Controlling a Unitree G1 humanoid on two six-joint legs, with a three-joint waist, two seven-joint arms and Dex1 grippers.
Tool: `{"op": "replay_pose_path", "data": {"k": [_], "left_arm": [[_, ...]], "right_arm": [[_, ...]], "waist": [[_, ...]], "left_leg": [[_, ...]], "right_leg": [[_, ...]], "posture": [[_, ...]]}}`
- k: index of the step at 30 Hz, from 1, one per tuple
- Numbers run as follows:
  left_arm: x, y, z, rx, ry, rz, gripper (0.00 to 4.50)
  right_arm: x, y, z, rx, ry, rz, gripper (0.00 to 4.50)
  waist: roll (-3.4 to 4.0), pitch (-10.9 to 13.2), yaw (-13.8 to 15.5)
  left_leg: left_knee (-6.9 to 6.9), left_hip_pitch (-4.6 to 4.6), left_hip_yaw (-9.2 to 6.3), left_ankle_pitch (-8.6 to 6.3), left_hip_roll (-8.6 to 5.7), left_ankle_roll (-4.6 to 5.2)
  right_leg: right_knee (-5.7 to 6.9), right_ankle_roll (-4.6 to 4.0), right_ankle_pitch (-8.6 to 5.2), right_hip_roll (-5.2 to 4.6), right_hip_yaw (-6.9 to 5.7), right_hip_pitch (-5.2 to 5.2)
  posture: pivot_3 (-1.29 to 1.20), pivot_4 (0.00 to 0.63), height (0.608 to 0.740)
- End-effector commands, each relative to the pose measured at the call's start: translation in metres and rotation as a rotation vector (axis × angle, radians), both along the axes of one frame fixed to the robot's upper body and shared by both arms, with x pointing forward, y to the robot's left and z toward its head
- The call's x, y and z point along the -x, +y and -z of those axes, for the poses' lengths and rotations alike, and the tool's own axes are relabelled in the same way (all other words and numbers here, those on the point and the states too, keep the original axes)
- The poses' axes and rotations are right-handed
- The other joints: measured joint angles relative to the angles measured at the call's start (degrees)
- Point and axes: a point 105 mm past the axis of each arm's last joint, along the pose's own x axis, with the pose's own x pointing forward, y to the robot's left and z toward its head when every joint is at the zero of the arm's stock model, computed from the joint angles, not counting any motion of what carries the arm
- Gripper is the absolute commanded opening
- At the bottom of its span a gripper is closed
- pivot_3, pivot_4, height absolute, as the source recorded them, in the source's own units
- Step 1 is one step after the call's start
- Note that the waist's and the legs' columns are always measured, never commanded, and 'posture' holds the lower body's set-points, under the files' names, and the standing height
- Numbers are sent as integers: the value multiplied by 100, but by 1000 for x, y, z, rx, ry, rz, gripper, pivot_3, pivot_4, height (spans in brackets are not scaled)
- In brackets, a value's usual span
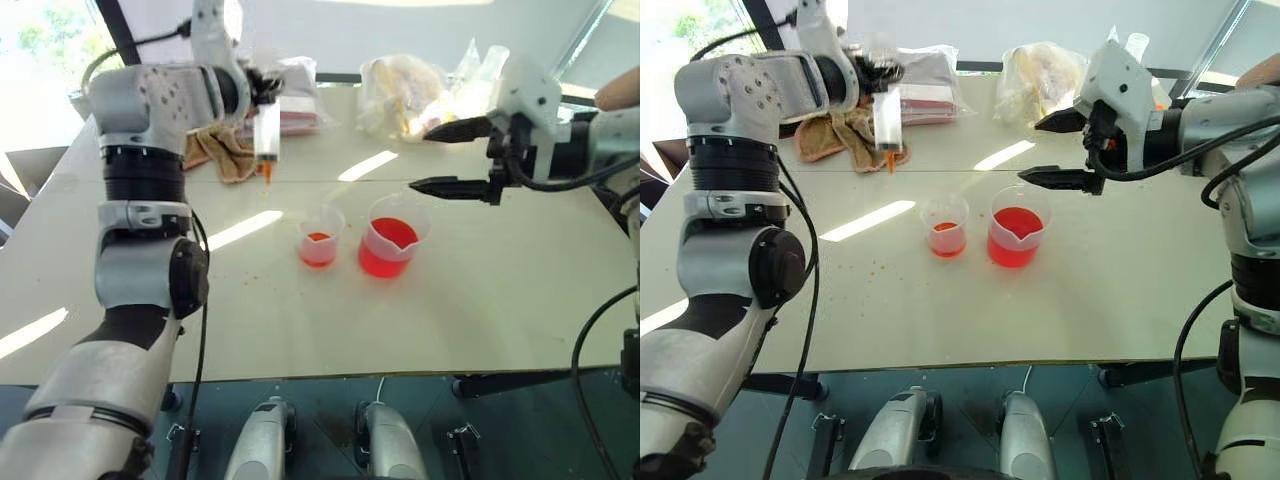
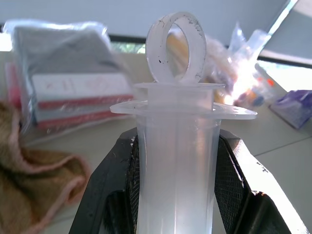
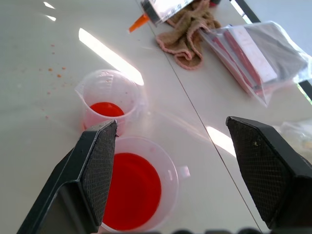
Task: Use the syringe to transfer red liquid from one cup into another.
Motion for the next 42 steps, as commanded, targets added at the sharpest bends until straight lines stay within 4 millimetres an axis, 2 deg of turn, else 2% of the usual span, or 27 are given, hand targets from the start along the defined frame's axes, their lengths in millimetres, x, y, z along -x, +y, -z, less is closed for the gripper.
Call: {"op": "replay_pose_path", "data": {"k": [1, 3, 6, 8, 12, 14, 16, 20, 24, 29, 35, 42], "left_arm": [[21, -45, -29, 42, -230, 225, 1458], [35, -65, -35, 133, -303, 376, 1458], [53, -92, -26, 229, -284, 609, 1458], [58, -99, -24, 262, -266, 671, 1458], [80, -124, -12, 210, -333, 812, 1458], [83, -130, 1, 176, -341, 833, 1458], [84, -133, 13, 143, -356, 840, 1458], [87, -138, 49, 111, -378, 835, 1458], [86, -139, 67, 90, -406, 801, 1458], [85, -142, 78, 86, -398, 782, 1458], [86, -144, 83, 78, -394, 776, 1458], [86, -144, 82, 68, -399, 770, 1458]], "right_arm": [[9, -13, -19, -42, -74, 49, 3743], [10, -19, -21, -70, -78, 84, 3743], [11, -28, -34, -172, -85, 125, 3743], [12, -30, -38, -210, -83, 134, 3743], [17, -37, -45, -277, -84, 164, 3743], [19, -40, -48, -315, -82, 178, 3743], [20, -41, -51, -343, -80, 189, 3743], [21, -41, -57, -423, -50, 197, 3743], [26, -34, -69, -488, -27, 170, 3743], [26, -20, -72, -494, -1, 158, 3743], [10, -14, -52, -444, 18, 256, 3743], [2, -7, -37, -448, 33, 297, 3743]], "waist": [[0, 0, 10], [0, 0, 24], [0, 0, 0], [2, 0, -21], [7, -1, -13], [7, -1, -4], [7, -2, 5], [9, -2, -2], [11, -1, -3], [12, -2, 5], [13, -2, 2], [13, -3, 3]], "left_leg": [[0, 0, 2, -2, 0, 5], [2, -1, 10, -12, -1, 23], [11, -3, 11, -23, 0, 44], [11, 0, 8, -25, 1, 48], [9, 12, 2, -27, 3, 52], [9, 11, 1, -27, 6, 52], [13, 11, -2, -27, 6, 53], [14, 13, -3, -29, 6, 57], [14, 8, -5, -29, 8, 57], [14, 6, -8, -30, 9, 59], [14, 3, -7, -30, 8, 60], [15, 3, -7, -30, 7, 61]], "right_leg": [[1, 0, 0, 0, -1, 2], [-2, 0, 0, 0, -3, 5], [-4, 0, 0, 0, 1, 5], [-4, 0, 0, 0, 0, 5], [1, -1, -1, 4, 1, 8], [1, -1, -1, 4, 2, 9], [-1, -2, -1, 2, 3, 13], [-3, -3, -1, 0, 4, 16], [-2, -6, -1, -1, 5, 9], [-4, -23, -10, -2, 5, 9], [-3, -22, -10, -2, 5, 7], [-1, -5, 0, -1, 4, 7]], "posture": [[0, 150, 740], [0, 150, 740], [0, 150, 740], [0, 150, 740], [0, 150, 740], [0, 150, 740], [0, 150, 740], [0, 150, 740], [0, 150, 740], [0, 150, 740], [0, 150, 740], [0, 150, 740]]}}
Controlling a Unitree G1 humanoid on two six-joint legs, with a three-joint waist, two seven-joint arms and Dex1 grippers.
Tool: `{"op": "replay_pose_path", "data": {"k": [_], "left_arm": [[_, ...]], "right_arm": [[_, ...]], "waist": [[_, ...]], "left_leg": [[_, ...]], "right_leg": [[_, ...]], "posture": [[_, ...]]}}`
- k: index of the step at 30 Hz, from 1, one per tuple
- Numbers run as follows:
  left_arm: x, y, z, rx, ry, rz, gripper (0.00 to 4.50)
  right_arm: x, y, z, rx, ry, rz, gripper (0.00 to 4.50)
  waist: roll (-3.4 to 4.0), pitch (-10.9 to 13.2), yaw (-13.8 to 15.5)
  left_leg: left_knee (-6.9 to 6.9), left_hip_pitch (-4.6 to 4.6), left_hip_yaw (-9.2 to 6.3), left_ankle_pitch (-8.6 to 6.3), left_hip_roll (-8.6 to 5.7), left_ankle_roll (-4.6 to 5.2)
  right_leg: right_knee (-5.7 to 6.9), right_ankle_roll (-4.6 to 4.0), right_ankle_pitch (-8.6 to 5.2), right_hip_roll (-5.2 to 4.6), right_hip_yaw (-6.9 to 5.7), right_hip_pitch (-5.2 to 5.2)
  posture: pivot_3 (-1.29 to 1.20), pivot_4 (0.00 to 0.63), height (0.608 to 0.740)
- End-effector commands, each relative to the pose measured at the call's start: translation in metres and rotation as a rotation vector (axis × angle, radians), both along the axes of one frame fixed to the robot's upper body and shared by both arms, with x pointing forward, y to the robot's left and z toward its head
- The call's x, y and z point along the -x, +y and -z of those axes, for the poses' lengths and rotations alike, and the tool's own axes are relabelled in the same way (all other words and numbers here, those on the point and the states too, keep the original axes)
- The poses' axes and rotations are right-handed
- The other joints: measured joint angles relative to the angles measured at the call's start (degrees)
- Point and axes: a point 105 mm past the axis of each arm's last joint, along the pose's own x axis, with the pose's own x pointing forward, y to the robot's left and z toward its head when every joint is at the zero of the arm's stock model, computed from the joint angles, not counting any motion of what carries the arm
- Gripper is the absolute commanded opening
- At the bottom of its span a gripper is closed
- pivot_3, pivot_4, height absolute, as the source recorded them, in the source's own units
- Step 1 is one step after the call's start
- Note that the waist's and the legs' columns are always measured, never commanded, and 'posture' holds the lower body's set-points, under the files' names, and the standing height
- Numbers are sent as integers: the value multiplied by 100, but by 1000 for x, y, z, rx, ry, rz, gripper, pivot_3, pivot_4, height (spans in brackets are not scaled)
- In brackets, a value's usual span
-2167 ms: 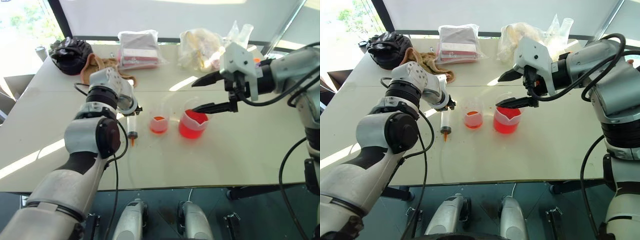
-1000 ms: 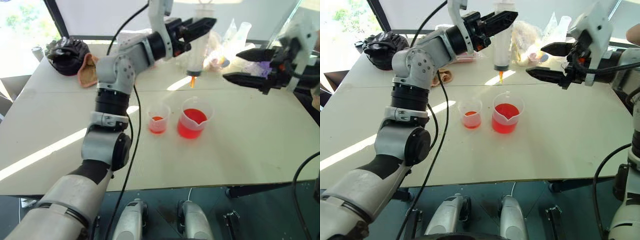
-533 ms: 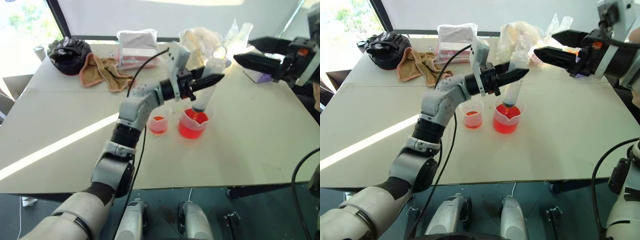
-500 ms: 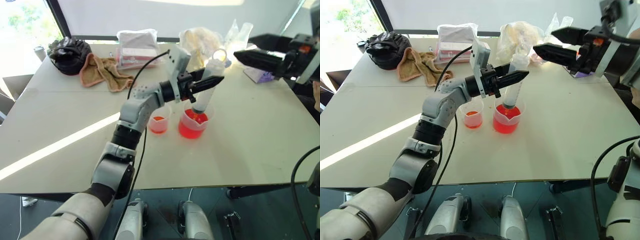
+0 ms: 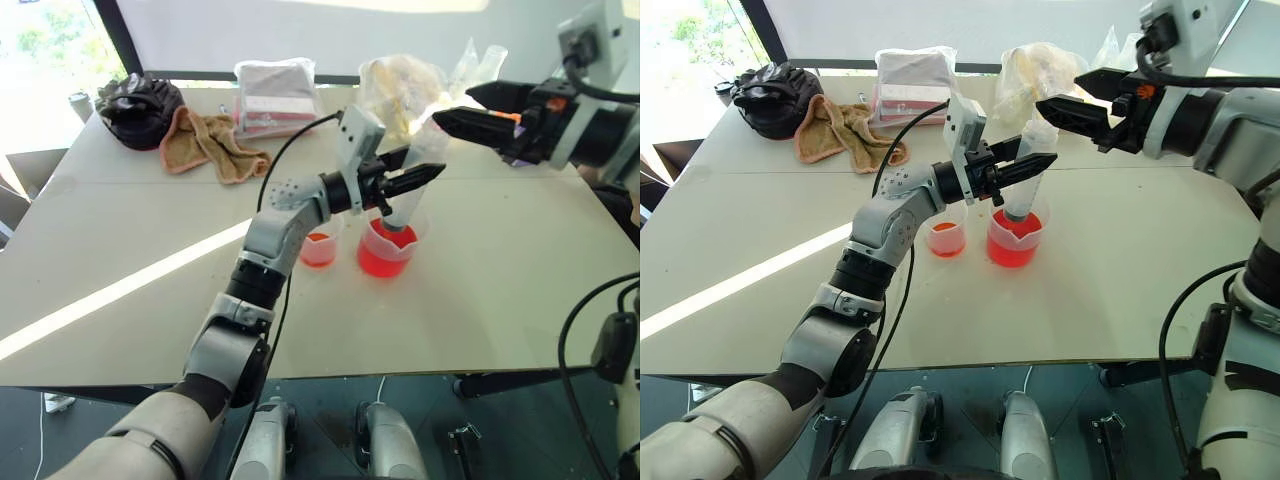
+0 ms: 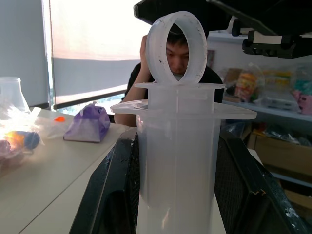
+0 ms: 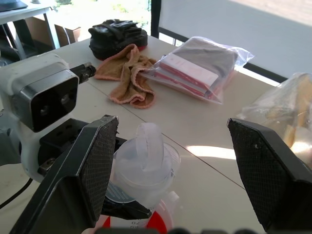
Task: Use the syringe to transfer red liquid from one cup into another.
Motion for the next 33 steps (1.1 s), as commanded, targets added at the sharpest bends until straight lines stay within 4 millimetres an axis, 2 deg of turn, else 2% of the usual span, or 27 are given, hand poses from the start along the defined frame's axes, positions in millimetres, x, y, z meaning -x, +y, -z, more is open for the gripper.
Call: {"op": "replay_pose_path", "data": {"k": [1, 10, 22, 30, 33], "left_arm": [[7, -2, -15, 27, -66, 8, 1458], [7, -1, -17, 35, -68, -2, 1458], [6, -2, -16, 34, -63, -5, 1458], [7, -3, -15, 34, -66, -5, 1458], [7, -3, -15, 34, -67, -6, 1458]], "right_arm": [[3, 0, -4, 21, -43, 32, 3743], [3, -3, 1, 45, -31, 56, 3743], [1, -15, -5, 49, -46, 98, 3743], [-4, -9, -1, 59, -51, 122, 3743], [-4, -4, -1, 61, -62, 131, 2844]], "waist": [[0, 0, 2], [0, 0, -2], [0, 0, -3], [0, 0, -3], [0, 0, -6]], "left_leg": [[0, 0, 0, 0, 0, 0], [0, 0, -1, 0, 0, 1], [0, 0, -1, 0, 0, 2], [0, 0, -1, -1, 0, 2], [0, 0, -1, -1, 0, 2]], "right_leg": [[0, 0, 0, 0, 0, 0], [0, 0, 0, 1, 0, 0], [-2, 0, 0, 1, 0, 1], [-2, -1, -1, 1, 0, 0], [-1, 0, -1, 1, 0, 0]], "posture": [[0, 150, 740], [0, 150, 740], [0, 150, 740], [0, 150, 740], [0, 150, 740]]}}
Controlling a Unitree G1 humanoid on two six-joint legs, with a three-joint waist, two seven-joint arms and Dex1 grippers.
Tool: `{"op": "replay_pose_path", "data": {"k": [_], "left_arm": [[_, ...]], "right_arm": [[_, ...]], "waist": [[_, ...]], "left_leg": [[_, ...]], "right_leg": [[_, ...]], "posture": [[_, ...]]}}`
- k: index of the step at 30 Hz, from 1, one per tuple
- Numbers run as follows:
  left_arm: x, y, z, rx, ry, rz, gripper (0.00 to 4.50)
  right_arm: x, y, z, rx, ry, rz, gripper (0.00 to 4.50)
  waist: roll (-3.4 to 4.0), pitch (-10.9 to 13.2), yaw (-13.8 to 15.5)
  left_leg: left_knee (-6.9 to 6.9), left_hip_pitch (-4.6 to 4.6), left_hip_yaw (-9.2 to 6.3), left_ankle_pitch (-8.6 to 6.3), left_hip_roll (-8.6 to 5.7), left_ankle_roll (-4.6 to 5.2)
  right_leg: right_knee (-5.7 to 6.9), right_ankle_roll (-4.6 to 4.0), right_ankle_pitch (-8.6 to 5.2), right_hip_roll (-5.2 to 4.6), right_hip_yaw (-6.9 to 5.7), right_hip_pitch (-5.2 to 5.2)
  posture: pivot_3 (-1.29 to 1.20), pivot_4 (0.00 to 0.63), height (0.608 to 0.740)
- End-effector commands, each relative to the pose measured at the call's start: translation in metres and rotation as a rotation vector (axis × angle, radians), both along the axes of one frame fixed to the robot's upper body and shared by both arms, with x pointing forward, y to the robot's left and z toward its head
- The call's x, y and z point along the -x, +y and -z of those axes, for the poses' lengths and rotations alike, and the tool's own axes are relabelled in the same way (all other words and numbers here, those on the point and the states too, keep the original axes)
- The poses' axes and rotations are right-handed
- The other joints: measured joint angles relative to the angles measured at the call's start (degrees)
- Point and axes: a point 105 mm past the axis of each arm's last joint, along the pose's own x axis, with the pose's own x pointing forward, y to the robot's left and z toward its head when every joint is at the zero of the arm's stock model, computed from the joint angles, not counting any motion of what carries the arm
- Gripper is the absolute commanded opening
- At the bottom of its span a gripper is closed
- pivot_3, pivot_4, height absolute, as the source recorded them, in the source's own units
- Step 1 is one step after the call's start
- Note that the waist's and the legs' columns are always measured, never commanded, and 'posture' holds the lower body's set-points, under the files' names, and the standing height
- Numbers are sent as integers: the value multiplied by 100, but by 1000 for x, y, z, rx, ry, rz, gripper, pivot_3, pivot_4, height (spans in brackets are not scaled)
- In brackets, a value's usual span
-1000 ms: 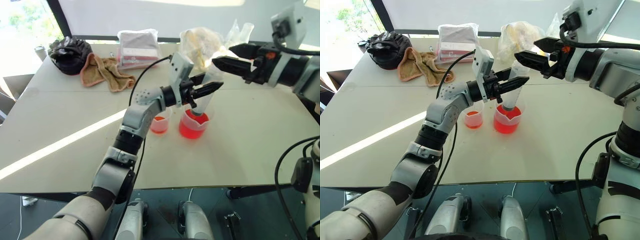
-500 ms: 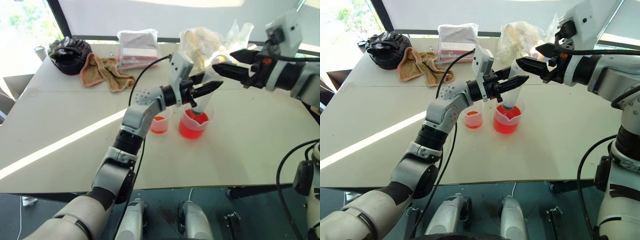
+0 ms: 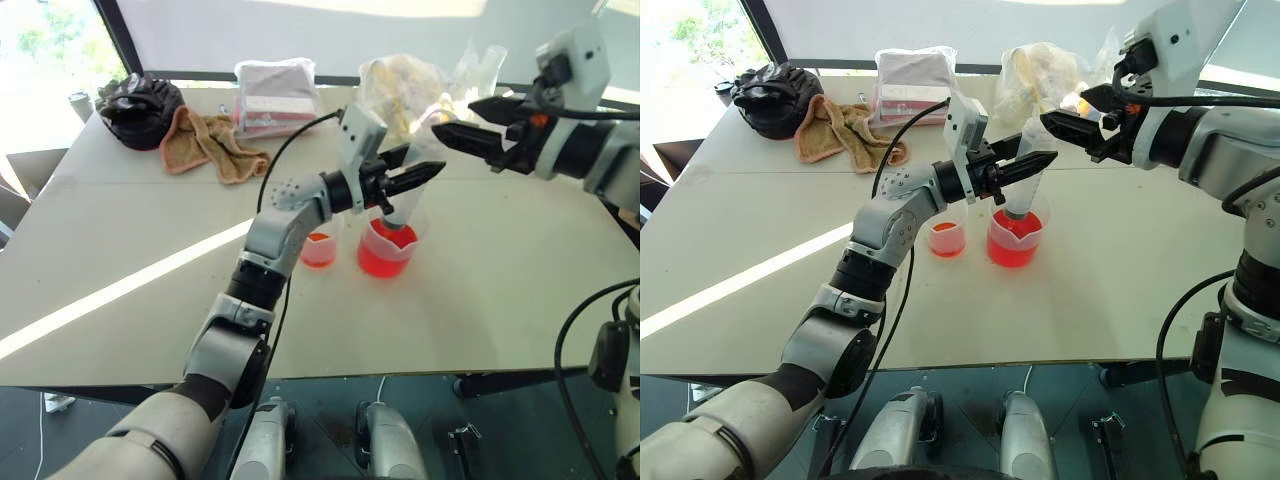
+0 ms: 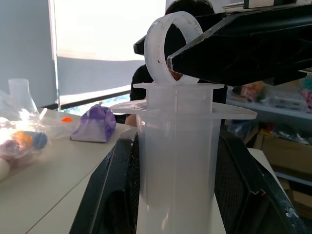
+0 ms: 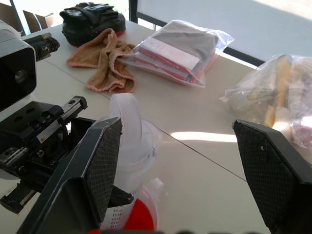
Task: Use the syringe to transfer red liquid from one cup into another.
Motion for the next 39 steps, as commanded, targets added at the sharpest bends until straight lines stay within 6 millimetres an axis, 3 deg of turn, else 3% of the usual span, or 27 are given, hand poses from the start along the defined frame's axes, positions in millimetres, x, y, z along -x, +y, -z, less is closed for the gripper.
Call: {"op": "replay_pose_path", "data": {"k": [1, 5, 6, 14, 27, 39], "left_arm": [[9, -3, -16, 32, -67, 23, 1458], [9, -3, -16, 32, -69, 22, 1458], [9, -3, -17, 32, -69, 22, 1458], [10, -4, -17, 30, -68, 29, 1458], [14, -8, -6, 11, -47, 51, 1458], [19, -13, 9, -10, -13, 67, 1458]], "right_arm": [[5, 7, -12, 15, -77, 15, 2424], [5, 18, -7, -3, -71, 4, 360], [5, 21, -5, -7, -69, 0, 18], [7, 34, -7, -107, -97, -37, 18], [7, 27, -35, -213, -169, -35, 18], [6, 22, -43, -195, -184, -36, 18]], "waist": [[0, 0, -3], [0, 0, 0], [0, 0, 4], [0, 0, -5], [1, 0, -8], [1, 0, -3]], "left_leg": [[0, 0, 0, 0, 0, 0], [0, 0, -1, 0, 0, 0], [0, 0, -1, 0, 0, 0], [0, 0, -3, 0, 0, 0], [-1, 0, -3, 0, 0, 1], [-1, -1, -4, 0, 0, 1]], "right_leg": [[0, 0, 0, 0, 0, 0], [0, 0, 0, 0, 0, 0], [1, 0, 0, 0, 0, 0], [1, 0, 0, 1, -2, 0], [2, 1, 0, 3, -2, 2], [1, 0, 0, 3, -2, 2]], "posture": [[0, 150, 740], [0, 150, 740], [0, 150, 740], [0, 150, 740], [0, 150, 740], [0, 150, 740]]}}
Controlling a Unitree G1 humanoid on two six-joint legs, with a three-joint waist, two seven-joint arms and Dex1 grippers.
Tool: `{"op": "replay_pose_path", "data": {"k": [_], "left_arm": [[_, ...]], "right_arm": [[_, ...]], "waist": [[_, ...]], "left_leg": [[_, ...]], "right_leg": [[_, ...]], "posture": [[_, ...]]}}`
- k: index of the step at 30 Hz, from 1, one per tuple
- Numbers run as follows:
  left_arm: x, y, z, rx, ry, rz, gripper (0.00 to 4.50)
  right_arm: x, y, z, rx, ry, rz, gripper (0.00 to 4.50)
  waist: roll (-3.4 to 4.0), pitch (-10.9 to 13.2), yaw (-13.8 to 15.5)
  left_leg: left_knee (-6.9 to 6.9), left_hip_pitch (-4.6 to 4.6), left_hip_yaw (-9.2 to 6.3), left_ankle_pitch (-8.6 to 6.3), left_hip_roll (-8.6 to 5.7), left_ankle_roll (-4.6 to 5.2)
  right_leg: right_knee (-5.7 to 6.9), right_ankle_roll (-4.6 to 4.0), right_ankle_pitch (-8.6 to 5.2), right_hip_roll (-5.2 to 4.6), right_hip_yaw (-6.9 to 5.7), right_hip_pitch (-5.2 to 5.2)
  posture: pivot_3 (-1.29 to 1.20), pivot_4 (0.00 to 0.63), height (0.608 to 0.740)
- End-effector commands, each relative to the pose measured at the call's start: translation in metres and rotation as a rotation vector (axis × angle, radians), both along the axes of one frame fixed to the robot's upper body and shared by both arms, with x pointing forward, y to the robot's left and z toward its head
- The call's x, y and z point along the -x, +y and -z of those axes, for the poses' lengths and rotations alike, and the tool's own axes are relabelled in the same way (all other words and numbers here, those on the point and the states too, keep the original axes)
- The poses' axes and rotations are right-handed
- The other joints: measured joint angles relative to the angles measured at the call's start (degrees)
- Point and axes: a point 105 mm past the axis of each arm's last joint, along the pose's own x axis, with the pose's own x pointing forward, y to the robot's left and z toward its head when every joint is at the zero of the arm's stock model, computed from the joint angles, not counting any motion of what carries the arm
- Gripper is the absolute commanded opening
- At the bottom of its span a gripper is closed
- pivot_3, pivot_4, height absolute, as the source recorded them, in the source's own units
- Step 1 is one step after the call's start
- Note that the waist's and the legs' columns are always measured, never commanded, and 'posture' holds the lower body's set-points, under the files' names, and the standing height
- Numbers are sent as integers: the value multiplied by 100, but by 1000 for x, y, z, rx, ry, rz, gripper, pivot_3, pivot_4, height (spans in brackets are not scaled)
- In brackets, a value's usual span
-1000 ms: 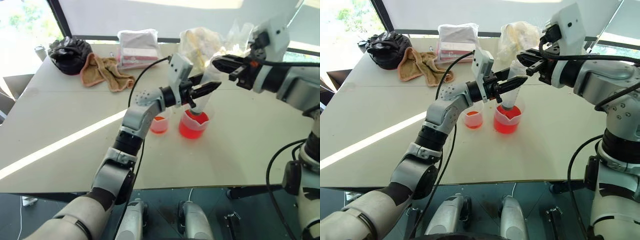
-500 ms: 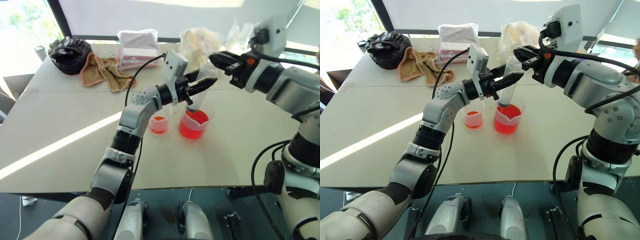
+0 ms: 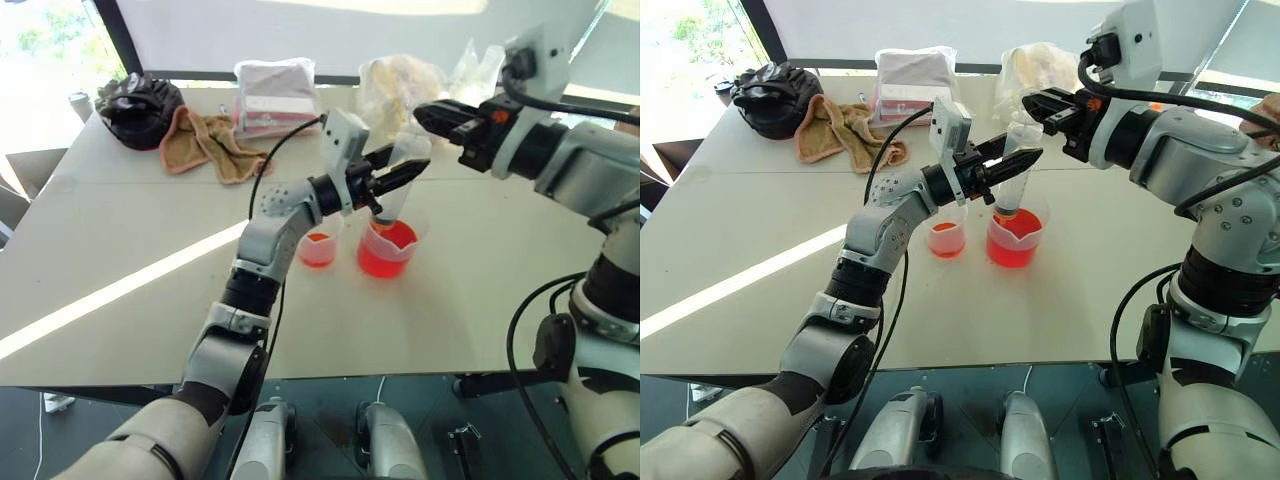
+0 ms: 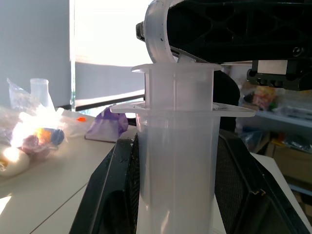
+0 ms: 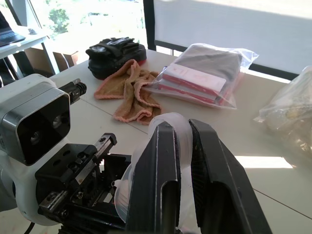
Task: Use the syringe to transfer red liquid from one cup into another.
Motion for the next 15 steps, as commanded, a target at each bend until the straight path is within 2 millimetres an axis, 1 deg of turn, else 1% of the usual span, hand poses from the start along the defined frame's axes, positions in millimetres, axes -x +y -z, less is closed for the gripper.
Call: {"op": "replay_pose_path", "data": {"k": [1, 15], "left_arm": [[21, -24, 4, -44, -28, 105, 1458], [22, -27, 7, -48, -20, 109, 1458]], "right_arm": [[10, -9, -42, -44, -177, 33, 18], [11, -16, -47, -45, -185, 47, 18]], "waist": [[0, 0, -2], [0, 0, -2]], "left_leg": [[0, 0, 0, 0, 0, 0], [0, 0, -1, 0, 0, 0]], "right_leg": [[0, 0, 0, 0, 0, 0], [-1, 0, 0, 0, 0, 0]], "posture": [[0, 150, 740], [0, 150, 740]]}}
